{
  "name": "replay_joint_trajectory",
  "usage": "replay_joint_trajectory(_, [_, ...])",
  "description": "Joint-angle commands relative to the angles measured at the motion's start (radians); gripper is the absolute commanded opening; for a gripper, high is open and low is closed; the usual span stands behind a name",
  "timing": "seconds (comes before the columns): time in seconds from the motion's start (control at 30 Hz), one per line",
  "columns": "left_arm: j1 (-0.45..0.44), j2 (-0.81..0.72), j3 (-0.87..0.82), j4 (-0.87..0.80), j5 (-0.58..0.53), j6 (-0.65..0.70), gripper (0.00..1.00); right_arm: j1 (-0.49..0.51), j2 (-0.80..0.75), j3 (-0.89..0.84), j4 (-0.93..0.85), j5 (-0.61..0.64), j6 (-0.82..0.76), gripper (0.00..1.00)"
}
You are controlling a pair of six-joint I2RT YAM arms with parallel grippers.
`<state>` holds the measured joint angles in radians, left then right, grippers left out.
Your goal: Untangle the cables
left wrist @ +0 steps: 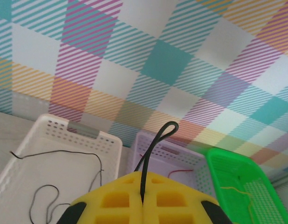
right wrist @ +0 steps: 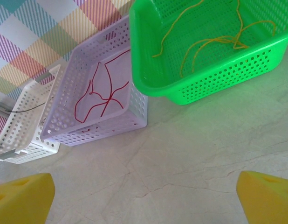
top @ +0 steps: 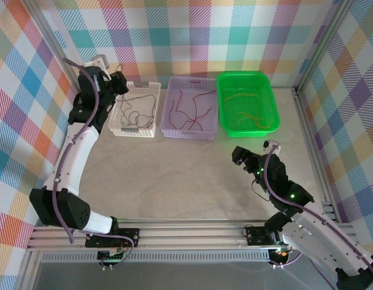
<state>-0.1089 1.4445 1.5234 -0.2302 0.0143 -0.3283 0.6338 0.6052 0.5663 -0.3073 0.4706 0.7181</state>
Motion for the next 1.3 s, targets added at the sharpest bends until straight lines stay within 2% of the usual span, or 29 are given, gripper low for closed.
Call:
replay_joint_trajectory(0.0, [0.010, 0.032, 0.060, 0.057, -0.061, 0.049, 0.00, -0.005, 0.000, -0.004, 0.043, -0.017, -0.021, 1.00])
replay_joint_trajectory(0.2, [0.022, 0.089, 0.085, 0.078, -0.106, 0.077, 0.00, -0.005, 0.029, -0.013, 0.078, -0.071, -0.021, 1.00])
replay_joint_trajectory(0.67, [0.026, 0.312, 0.093, 0.118, -0.053, 0.015, 0.00, -0.005, 0.064, -0.017, 0.154, -0.155, -0.056, 1.00])
replay_joint_trajectory(0.87, [0.026, 0.425, 0.100, 0.106, -0.069, -0.002, 0.00, -0.004, 0.062, -0.023, 0.165, -0.189, -0.072, 1.00])
replay_joint_trajectory(1.27, [0.026, 0.527, 0.016, 0.100, 0.008, -0.149, 0.00, -0.004, 0.074, -0.040, 0.177, -0.191, -0.080, 1.00])
